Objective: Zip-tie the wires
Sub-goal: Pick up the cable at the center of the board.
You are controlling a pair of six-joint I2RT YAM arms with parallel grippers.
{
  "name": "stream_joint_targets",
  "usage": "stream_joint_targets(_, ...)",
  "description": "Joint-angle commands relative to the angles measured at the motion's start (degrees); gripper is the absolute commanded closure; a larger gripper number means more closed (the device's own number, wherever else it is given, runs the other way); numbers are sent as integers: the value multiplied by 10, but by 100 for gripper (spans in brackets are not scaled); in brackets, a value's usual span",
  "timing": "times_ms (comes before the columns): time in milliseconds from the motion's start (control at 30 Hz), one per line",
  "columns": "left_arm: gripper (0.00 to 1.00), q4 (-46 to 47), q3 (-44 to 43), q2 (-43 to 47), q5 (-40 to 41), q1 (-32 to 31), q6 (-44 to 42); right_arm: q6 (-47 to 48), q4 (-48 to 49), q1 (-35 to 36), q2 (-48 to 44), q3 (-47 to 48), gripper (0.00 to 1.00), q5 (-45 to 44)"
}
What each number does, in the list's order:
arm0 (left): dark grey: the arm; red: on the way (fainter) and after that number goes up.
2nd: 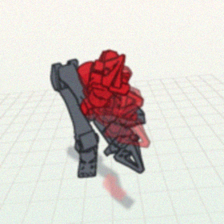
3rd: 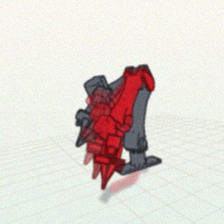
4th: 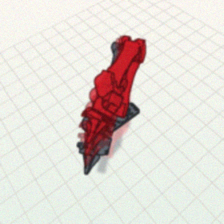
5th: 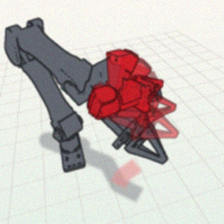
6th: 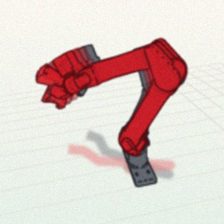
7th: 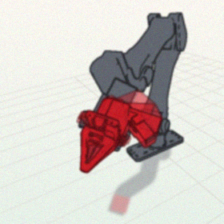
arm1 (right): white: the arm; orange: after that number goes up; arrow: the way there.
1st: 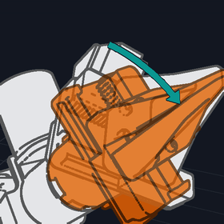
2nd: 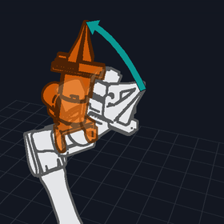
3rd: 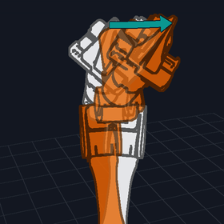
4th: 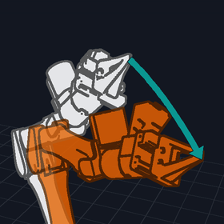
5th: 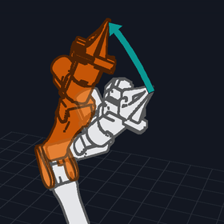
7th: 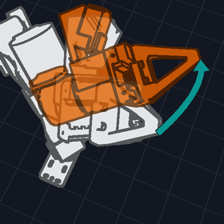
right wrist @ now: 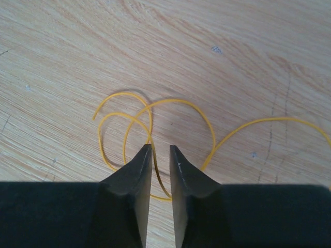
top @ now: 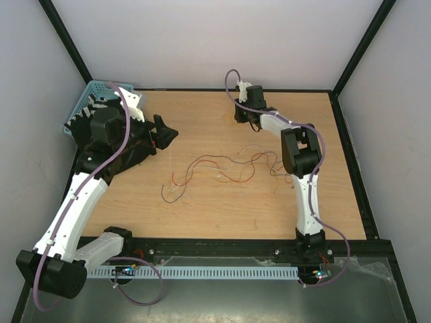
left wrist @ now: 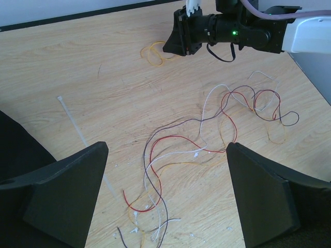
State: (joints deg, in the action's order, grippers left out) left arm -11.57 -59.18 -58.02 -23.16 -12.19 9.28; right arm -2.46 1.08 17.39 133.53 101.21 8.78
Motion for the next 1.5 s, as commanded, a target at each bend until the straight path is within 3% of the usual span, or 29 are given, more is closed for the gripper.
stream_joint_targets(0, 1, 9, -10, 2, -11, 4, 11, 5, -8, 4, 3, 26, 79, 16)
stream_joint_targets(100, 1, 10, -15, 11, -18, 6, 25, 13, -20, 4, -17, 25, 96, 10)
stream_joint_targets(167, 1, 12, -16, 22, -18, 7, 30, 14, -23, 4, -52, 10, 100, 3)
stream_joint_targets(367, 1, 34, -12, 42, -67, 8, 35, 8, -32, 6, -220, -60, 100, 15)
stream_joint_targets(833, 1, 132, 21, 35, -143, 5, 122, -65, -95, 11, -559, -186, 100, 156)
stream_joint_targets(1167, 1, 248, 14, -14, -174, -47, 211, -97, -100, 11, -712, -249, 100, 217)
stream_joint_targets(1467, 2, 322, 14, -33, -122, -97, 343, -50, -95, 11, -809, -297, 100, 271)
